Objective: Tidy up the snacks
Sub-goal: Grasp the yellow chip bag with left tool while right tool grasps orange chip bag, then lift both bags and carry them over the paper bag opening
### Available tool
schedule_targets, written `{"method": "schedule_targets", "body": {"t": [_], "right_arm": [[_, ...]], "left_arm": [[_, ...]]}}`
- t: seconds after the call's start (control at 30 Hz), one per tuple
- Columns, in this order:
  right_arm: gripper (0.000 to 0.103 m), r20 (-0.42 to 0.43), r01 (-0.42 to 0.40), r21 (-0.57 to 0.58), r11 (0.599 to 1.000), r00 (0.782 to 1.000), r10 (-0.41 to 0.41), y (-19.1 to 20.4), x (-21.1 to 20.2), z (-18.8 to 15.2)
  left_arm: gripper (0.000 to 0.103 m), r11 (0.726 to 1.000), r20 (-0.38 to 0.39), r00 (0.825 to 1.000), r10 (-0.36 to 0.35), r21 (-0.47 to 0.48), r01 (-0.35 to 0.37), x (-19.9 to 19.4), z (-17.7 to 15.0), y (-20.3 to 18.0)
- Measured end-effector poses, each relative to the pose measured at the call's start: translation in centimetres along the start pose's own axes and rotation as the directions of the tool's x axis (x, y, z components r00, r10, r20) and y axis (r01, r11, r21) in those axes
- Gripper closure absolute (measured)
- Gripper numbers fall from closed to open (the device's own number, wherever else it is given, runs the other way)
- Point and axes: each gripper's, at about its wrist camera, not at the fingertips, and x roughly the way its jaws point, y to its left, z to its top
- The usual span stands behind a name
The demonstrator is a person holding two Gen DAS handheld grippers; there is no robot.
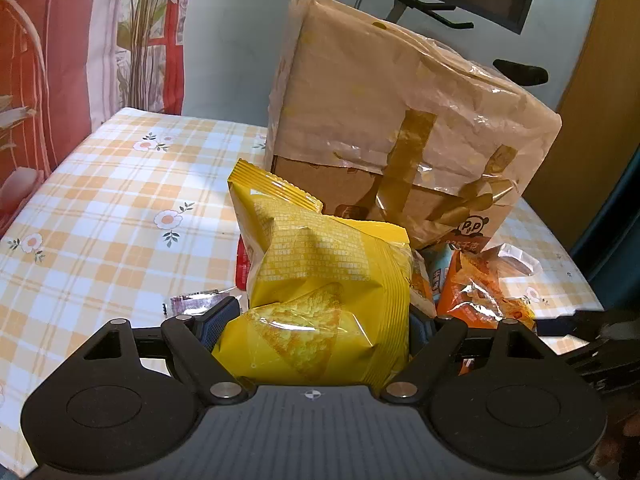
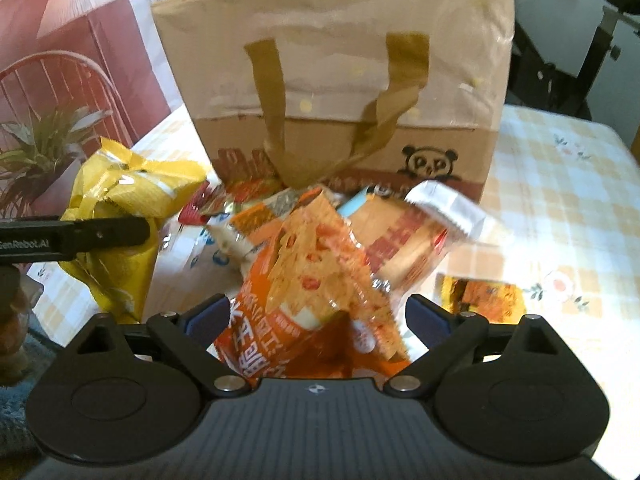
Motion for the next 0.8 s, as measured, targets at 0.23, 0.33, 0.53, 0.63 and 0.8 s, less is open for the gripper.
{"method": "schedule_targets", "body": {"t": [0.23,0.33,0.53,0.63,0.8], "right_arm": [[0.006,-0.057,-0.069,0.119,0.991,0.996,0.076,-1.4,1.9,-1.0],[0.022,-0.034,-0.073,0.12,0.99,0.996,0.078,-1.7,1.3,-0.8],[0.039,0.034,-0.065,0.086,0.994,0.997,0.062,-1.8,-0.6,-0.1],[0.04,0.103,-0.051,0.061,0.997,0.994,0.045,-2.0,-2.2,0.5],[0.041,0.224,-0.048,0.01,0.999,0.974,0.044,-2.4,-4.9,1.4]], "left_arm": [[0.019,1.0,-0.013,1.0,-0.011,0.019,0.011,0.2,-0.3,-0.5],[0.019,1.0,-0.01,1.0,-0.009,0.019,0.009,0.1,-0.2,-0.5],[0.019,1.0,0.026,1.0,-0.005,0.02,0.005,-0.8,0.3,-0.4],[0.019,1.0,0.058,0.998,0.003,0.02,-0.004,-1.5,0.7,-0.4],[0.019,0.999,0.135,0.991,-0.006,0.048,-0.001,-3.2,1.8,-1.2]]}}
